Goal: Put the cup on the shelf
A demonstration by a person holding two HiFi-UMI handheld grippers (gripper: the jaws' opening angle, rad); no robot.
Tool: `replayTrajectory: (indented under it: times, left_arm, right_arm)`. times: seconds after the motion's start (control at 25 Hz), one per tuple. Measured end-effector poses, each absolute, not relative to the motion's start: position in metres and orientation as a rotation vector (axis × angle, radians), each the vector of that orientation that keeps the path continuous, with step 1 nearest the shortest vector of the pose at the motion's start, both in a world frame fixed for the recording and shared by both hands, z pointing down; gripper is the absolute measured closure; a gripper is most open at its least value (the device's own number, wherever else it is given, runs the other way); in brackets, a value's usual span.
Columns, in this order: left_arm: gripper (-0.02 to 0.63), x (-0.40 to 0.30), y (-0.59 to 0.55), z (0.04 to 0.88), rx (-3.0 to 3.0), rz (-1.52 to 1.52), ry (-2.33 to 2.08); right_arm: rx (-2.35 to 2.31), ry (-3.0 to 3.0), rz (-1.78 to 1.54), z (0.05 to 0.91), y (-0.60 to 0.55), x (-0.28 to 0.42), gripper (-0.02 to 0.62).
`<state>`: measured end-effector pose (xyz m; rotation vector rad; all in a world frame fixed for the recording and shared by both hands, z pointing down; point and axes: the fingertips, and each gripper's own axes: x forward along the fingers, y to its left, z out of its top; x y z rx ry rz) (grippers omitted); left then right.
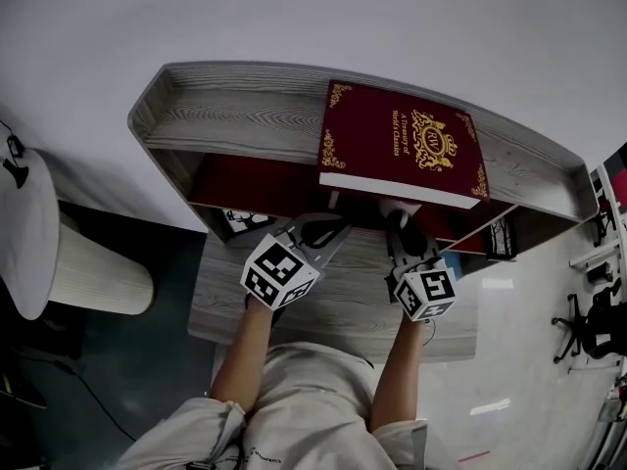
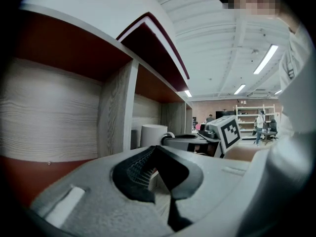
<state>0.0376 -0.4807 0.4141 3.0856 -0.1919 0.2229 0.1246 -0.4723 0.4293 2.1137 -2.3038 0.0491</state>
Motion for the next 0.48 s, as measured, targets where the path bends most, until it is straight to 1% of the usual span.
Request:
replayTrajectory:
  times: [0.48]
  left_arm:
    - [0.595,0.048,-0.465,0.42,3.098,0.259,-0.158]
  right_arm:
    - [2.275,-2.119,0.009,0.431,-0.462,0.149,0.546]
